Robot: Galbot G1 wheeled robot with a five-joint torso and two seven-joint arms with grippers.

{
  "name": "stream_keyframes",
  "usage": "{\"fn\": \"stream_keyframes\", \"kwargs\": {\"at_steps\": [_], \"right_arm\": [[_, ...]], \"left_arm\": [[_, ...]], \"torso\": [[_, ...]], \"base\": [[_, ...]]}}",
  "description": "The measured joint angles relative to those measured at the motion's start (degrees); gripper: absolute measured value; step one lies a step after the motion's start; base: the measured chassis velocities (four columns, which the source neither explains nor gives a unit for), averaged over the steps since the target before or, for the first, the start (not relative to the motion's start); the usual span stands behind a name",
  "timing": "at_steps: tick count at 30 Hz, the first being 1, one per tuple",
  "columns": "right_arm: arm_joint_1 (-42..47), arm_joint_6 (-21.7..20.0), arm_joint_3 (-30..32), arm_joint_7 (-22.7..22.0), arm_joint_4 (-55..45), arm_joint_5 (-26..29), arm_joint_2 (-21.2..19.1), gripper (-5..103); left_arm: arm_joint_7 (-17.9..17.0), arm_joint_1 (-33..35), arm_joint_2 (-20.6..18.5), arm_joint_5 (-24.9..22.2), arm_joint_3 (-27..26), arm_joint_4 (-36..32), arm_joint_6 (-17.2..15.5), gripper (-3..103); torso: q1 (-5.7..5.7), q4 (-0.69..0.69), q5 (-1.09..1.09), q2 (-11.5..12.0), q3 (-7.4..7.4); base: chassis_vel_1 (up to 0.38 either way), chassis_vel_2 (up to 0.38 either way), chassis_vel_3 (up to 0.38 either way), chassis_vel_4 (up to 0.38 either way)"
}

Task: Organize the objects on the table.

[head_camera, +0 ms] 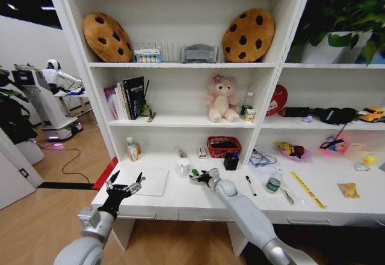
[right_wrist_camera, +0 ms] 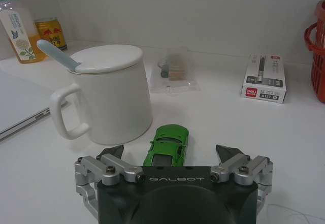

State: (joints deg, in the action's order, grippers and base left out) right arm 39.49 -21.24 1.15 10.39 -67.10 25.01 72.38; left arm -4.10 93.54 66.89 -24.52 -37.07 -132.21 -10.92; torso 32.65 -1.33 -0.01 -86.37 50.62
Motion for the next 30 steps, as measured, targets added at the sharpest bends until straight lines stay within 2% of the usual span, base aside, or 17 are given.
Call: {"fn": "stream_keyframes", "kwargs": {"at_steps": [1,3,4,5,7,8,10,11,13,14,16,19,26,29,30], "right_arm": [[0.04,0.02,0.02,-0.02,-0.04,-0.01,0.0,94],[0.1,0.06,0.02,-0.03,-0.06,-0.02,0.04,94],[0.2,0.14,0.02,-0.04,-0.1,-0.02,0.05,83],[0.2,0.14,0.02,-0.04,-0.1,-0.02,0.05,83],[0.58,0.29,0.02,-0.04,-0.43,-0.5,-0.07,72],[0.58,0.29,0.02,-0.04,-0.43,-0.5,-0.07,72],[0.85,0.36,0.02,-0.03,-0.62,-0.63,-0.11,61],[0.85,0.36,0.02,-0.03,-0.62,-0.63,-0.11,61],[1.01,0.38,0.07,-0.03,-0.65,-0.66,-0.1,50],[1.01,0.38,0.07,-0.03,-0.65,-0.66,-0.1,50],[1.06,0.38,0.12,0.0,-0.64,-0.66,-0.07,40],[1.09,0.5,0.15,0.0,-0.56,-0.67,-0.03,36],[2.53,0.73,0.69,-0.67,-2.81,-1.53,-0.87,36],[5.03,0.55,1.56,-1.57,-6.76,-2.41,-2.17,36],[8.31,-0.22,2.93,-2.94,-11.4,-2.93,-3.86,36]], "left_arm": [[0.0,0.0,0.0,0.0,0.0,0.0,0.0,100],[0.0,0.0,0.0,0.0,0.0,0.0,0.0,100],[0.0,0.0,0.0,0.0,0.0,0.0,0.0,100],[0.0,0.0,0.0,0.0,0.0,0.0,0.0,100],[0.0,0.0,0.0,0.0,0.0,0.0,0.0,100],[0.0,0.0,0.0,0.0,0.0,0.0,0.0,100],[0.0,0.0,0.0,0.0,0.0,0.0,0.0,100],[0.0,0.0,0.0,0.0,0.0,0.0,0.0,100],[0.0,0.0,0.0,0.0,0.0,0.0,0.0,100],[0.0,0.0,0.0,0.0,0.0,0.0,0.0,100],[0.0,0.0,0.0,0.0,0.0,0.0,0.0,100],[0.0,0.0,0.0,0.0,0.0,0.0,0.0,100],[0.0,0.0,0.0,0.0,0.0,0.0,0.0,100],[0.0,0.0,0.0,0.0,0.0,0.0,0.0,100],[0.0,0.0,0.0,0.0,-0.01,0.0,0.0,100]], "torso": [[0.0,-0.02,-0.01,0.0,0.0],[0.0,-0.02,0.0,0.0,0.0],[0.0,-0.01,0.0,0.0,0.0],[0.0,-0.01,0.0,0.0,0.0],[0.0,0.0,0.0,0.0,-0.01],[0.0,0.0,0.0,0.0,-0.01],[0.0,0.0,0.0,0.0,0.0],[0.0,0.0,0.0,0.0,0.0],[0.0,0.0,0.0,-0.01,0.0],[0.0,0.0,0.0,-0.01,0.0],[0.0,0.0,0.01,0.0,0.0],[0.0,0.01,0.01,0.0,0.0],[0.02,0.05,0.03,0.02,0.02],[0.03,0.02,0.04,0.03,0.03],[0.03,0.0,0.02,0.03,0.04]], "base": [[0.0,0.0,0.0,0.0],[0.0,0.0,0.0,0.0],[0.0,0.0,0.0,0.0],[0.0,0.0,0.0,0.0],[0.0,0.0,0.0,0.0],[0.0,0.0,0.0,0.0],[0.0,0.0,0.0,0.0],[0.0,0.0,0.0,0.0],[0.0,0.0,0.0,0.0],[0.0,0.0,0.0,0.0],[0.0,0.0,0.0,0.0],[0.0,0.0,0.0,0.0],[0.0,0.0,0.0,0.0],[0.0,0.0,0.0,0.0],[0.0,0.0,0.0,0.0]]}}
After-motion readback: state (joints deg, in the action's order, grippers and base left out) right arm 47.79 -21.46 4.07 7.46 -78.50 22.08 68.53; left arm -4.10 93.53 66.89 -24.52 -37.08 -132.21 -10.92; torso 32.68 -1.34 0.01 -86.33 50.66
